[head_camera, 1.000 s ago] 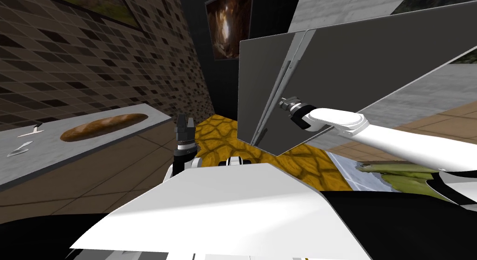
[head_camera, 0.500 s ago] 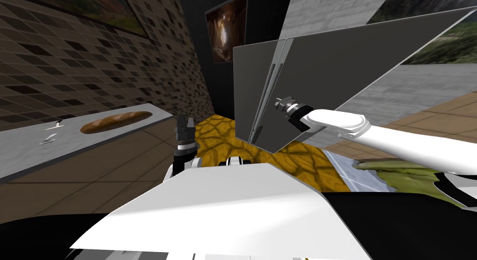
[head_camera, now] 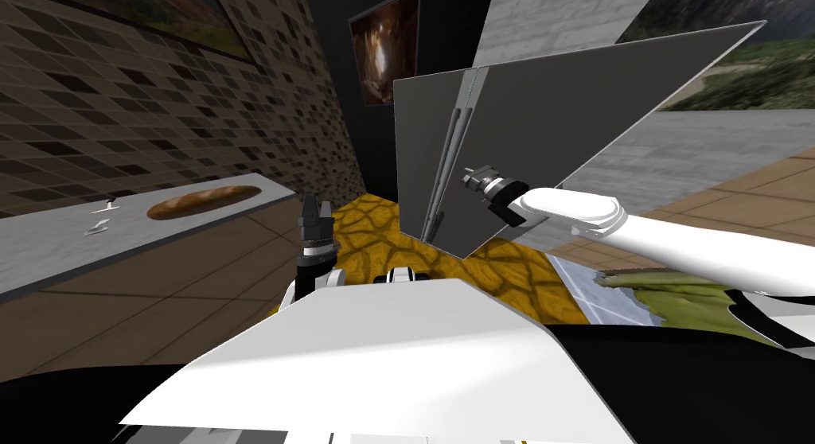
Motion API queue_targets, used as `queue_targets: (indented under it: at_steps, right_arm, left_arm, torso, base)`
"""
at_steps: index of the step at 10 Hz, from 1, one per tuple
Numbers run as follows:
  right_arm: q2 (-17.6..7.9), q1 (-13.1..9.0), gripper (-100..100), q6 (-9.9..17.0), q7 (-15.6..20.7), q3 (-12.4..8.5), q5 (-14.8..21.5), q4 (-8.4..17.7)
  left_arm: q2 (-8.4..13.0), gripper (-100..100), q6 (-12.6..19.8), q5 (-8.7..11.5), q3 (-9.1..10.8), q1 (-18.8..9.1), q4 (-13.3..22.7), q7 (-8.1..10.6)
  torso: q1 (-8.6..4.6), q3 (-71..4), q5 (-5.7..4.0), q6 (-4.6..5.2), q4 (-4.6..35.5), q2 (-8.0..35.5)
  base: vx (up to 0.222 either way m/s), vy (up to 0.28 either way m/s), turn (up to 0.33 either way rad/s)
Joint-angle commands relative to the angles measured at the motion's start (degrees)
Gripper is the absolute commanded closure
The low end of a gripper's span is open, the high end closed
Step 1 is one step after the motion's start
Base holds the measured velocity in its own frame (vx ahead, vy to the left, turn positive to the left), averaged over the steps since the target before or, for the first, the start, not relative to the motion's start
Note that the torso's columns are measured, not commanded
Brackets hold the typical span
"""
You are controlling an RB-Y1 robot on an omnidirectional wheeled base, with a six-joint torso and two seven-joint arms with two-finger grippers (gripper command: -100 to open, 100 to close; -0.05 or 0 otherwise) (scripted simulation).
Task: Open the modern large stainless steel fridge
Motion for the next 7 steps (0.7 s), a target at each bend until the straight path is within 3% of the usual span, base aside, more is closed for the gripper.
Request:
queue_targets:
  at_steps: [1,3,4,7]
  right_arm:
    - [-0.94,1.26,100,0.30,-1.28,-1.16,1.17,-4.34]
    - [-0.99,1.77,100,0.39,-1.29,-1.55,1.21,-4.54]
    - [-1.64,1.47,-100,0.81,-0.55,-1.92,1.90,-3.94]
    - [-2.60,0.89,-100,1.41,0.79,-2.40,3.01,-2.71]
  left_arm:
    - [0.00,0,0.00,0.00,0.00,0.00,0.00,0.00]
    - [0.00,0,0.00,0.00,0.00,0.00,0.00,0.00]
    - [-0.01,0,0.00,0.00,-0.01,0.01,0.00,0.00]
    - [-0.01,0,-0.01,0.00,-0.01,0.04,-0.02,0.00]
  torso:
    - [0.05,-0.03,0.03,-0.02,-0.02,-0.01]
    - [0.17,-0.15,0.06,-0.03,-0.08,-0.22]
    - [0.37,-0.28,0.11,-0.04,-0.15,-0.41]
    - [0.16,-0.43,0.07,-0.06,-0.23,-0.61]
  base:
    - [-0.152,-0.139,0.029]
    - [-0.069,-0.085,0.006]
    - [0.091,-0.017,0.028]
    - [0.219,0.000,0.027]
